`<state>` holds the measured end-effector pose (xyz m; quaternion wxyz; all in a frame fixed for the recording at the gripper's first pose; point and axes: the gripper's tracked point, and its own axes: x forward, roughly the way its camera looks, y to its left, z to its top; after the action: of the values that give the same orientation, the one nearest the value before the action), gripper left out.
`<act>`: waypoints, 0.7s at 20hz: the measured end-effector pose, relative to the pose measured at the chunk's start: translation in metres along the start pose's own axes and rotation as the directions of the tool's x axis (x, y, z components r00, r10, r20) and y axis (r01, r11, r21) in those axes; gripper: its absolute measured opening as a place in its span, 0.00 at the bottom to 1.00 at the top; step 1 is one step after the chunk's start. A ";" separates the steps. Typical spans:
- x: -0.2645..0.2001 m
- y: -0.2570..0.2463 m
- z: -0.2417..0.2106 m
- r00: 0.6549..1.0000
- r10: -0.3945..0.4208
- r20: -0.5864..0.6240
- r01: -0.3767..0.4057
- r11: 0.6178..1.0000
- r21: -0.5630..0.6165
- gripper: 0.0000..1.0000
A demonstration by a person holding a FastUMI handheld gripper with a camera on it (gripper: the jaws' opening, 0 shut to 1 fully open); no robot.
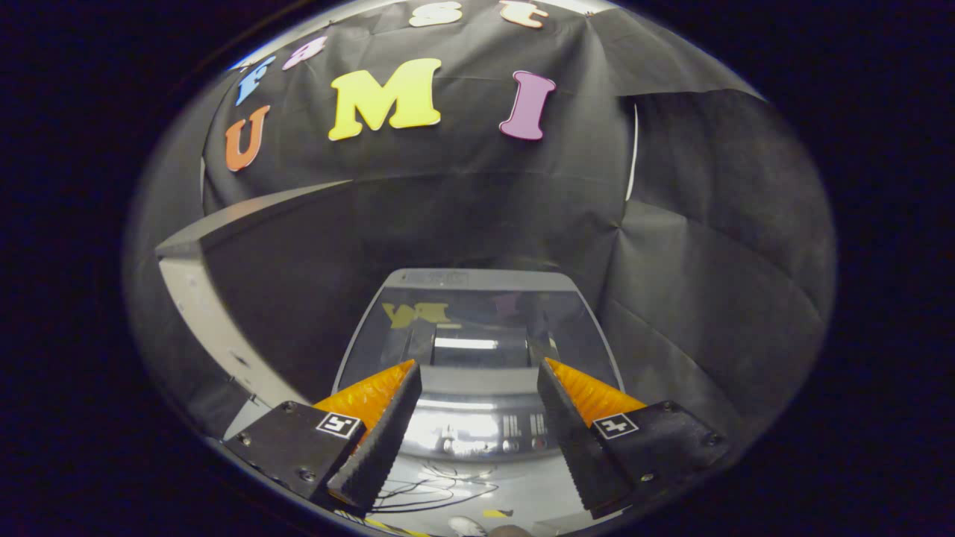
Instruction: Put the clothes into the washing machine and then close the washing machine lid.
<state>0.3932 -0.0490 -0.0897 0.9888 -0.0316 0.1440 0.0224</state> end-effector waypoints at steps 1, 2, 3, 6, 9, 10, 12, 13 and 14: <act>-0.023 0.003 -0.014 1.000 -0.011 0.003 0.011 1.000 -0.004 0.98; -0.049 0.008 -0.027 1.000 -0.028 0.004 0.028 1.000 -0.008 0.98; -0.074 0.011 -0.039 0.999 -0.047 0.010 0.047 0.999 0.000 0.98; -0.145 0.030 -0.062 0.996 -0.079 0.030 0.078 0.996 0.046 0.98; -0.222 0.051 -0.074 0.994 -0.086 0.070 0.081 0.994 0.067 0.98; -0.244 0.058 -0.069 0.992 -0.082 0.093 0.076 0.995 0.065 0.98; -0.280 0.070 -0.062 0.988 -0.061 0.140 0.053 0.997 0.055 0.98; -0.297 0.074 -0.058 0.985 -0.052 0.163 0.044 0.998 0.052 0.98; -0.308 0.078 -0.057 0.983 -0.033 0.180 0.025 0.999 0.047 0.98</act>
<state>0.0781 0.0137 -0.0599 0.9985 -0.0095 0.0537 0.0075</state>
